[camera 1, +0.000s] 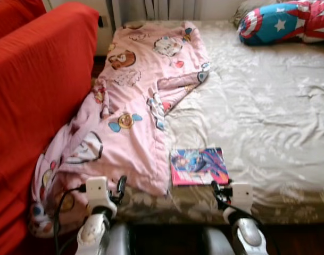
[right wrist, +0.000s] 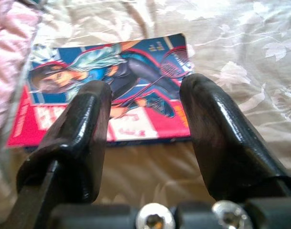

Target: Clean up the room

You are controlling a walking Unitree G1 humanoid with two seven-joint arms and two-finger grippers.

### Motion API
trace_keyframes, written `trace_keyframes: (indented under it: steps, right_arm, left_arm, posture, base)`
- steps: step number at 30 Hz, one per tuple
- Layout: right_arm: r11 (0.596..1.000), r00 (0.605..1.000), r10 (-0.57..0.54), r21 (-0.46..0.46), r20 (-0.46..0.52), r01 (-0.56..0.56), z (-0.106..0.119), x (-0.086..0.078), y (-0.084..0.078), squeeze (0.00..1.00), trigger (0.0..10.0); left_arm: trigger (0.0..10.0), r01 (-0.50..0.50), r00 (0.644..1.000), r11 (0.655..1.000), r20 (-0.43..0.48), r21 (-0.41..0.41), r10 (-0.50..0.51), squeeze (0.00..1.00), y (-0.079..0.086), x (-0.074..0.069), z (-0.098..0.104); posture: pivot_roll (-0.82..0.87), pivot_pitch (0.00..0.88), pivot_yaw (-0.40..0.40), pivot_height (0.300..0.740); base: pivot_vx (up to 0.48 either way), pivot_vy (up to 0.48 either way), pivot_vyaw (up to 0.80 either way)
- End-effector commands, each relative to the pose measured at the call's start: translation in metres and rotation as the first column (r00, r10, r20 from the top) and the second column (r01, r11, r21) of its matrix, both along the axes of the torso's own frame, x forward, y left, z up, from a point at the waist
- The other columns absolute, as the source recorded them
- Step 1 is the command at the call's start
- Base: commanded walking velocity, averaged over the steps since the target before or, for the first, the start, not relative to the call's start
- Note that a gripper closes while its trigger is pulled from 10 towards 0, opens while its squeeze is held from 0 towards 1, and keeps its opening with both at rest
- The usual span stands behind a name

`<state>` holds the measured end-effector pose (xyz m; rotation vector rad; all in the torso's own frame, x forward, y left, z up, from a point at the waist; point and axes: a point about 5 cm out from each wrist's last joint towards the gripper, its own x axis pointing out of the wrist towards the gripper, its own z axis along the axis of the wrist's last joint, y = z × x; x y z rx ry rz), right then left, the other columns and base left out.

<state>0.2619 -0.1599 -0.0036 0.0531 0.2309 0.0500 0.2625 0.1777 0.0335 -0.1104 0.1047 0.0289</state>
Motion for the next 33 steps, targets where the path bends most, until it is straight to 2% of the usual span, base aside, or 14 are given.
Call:
trace_keyframes:
  steps: [1,8,17,23,24,26,29,30,32,33]
  right_arm:
    - [1.000,1.000,-0.009,-0.014,-0.025,0.009,-0.0052,-0.0049,-0.0052,0.00,10.0]
    - [1.000,1.000,-0.008,-0.016,-0.027,0.008,-0.0052,-0.0042,-0.0054,0.00,10.0]
    - [0.999,0.997,0.003,-0.050,-0.076,-0.006,-0.0111,-0.0068,-0.0078,0.00,10.0]
    - [1.000,0.997,-0.017,-0.007,-0.075,0.016,-0.0100,-0.0047,-0.0092,0.00,10.0]
    - [1.000,0.997,-0.023,0.017,-0.077,0.025,-0.0098,-0.0036,-0.0086,0.51,10.0]
    - [0.994,0.995,-0.052,0.094,-0.087,0.060,-0.0095,-0.0007,-0.0071,1.00,10.0]
    - [0.979,0.988,-0.105,0.164,-0.117,0.123,-0.0110,0.0011,-0.0087,1.00,10.0]
    - [0.963,0.980,-0.144,0.210,-0.138,0.171,-0.0122,0.0018,-0.0108,0.97,10.0]
    - [0.956,0.977,-0.156,0.226,-0.146,0.187,-0.0126,0.0020,-0.0115,0.97,10.0]
    - [0.937,0.969,-0.182,0.270,-0.166,0.223,-0.0139,0.0023,-0.0132,0.04,10.0]
  left_arm:
    - [10.0,0.004,1.000,1.000,-0.030,-0.016,-0.004,0.00,-0.0037,-0.0035,-0.0057]
    - [10.0,0.004,0.999,1.000,-0.036,-0.014,-0.005,0.00,-0.0043,-0.0034,-0.0068]
    - [10.0,0.007,0.999,1.000,-0.038,-0.009,-0.007,0.00,-0.0054,-0.0035,-0.0067]
    - [10.0,0.009,0.999,1.000,-0.040,-0.006,-0.009,0.00,-0.0049,-0.0040,-0.0066]
    - [10.0,0.010,0.999,1.000,-0.042,-0.005,-0.010,0.00,-0.0050,-0.0043,-0.0071]
    - [10.0,0.013,0.999,1.000,-0.046,-0.003,-0.014,0.00,-0.0051,-0.0047,-0.0080]
    - [10.0,0.018,0.999,1.000,-0.045,0.000,-0.017,0.00,-0.0052,-0.0051,-0.0077]
    - [10.0,0.019,0.999,1.000,-0.045,0.002,-0.019,0.00,-0.0050,-0.0056,-0.0076]
    - [10.0,0.019,0.999,1.000,-0.045,0.003,-0.019,0.00,-0.0049,-0.0057,-0.0076]
    - [10.0,0.021,0.999,1.000,-0.045,0.005,-0.021,0.00,-0.0045,-0.0060,-0.0076]
  posture:
    - [-0.16,0.138,0.020,0.610]
    - [-0.16,0.138,0.019,0.610]
    - [-0.16,0.146,0.020,0.610]
    - [-0.16,0.153,0.024,0.610]
    - [-0.16,0.154,0.025,0.610]
    - [-0.16,0.159,0.028,0.610]
    - [-0.15,0.165,0.032,0.610]
    - [-0.14,0.169,0.037,0.610]
    - [-0.14,0.169,0.037,0.610]
    - [-0.14,0.174,0.042,0.610]
  base:
    - [0.307,0.000,0.00]
    - [0.306,0.000,0.00]
    - [0.000,0.000,0.00]
    - [0.000,0.000,0.00]
    - [0.000,0.000,0.00]
    - [0.000,0.000,0.00]
    - [0.000,0.000,0.00]
    - [0.000,0.000,0.00]
    - [0.000,0.000,0.00]
    - [0.000,0.000,0.00]
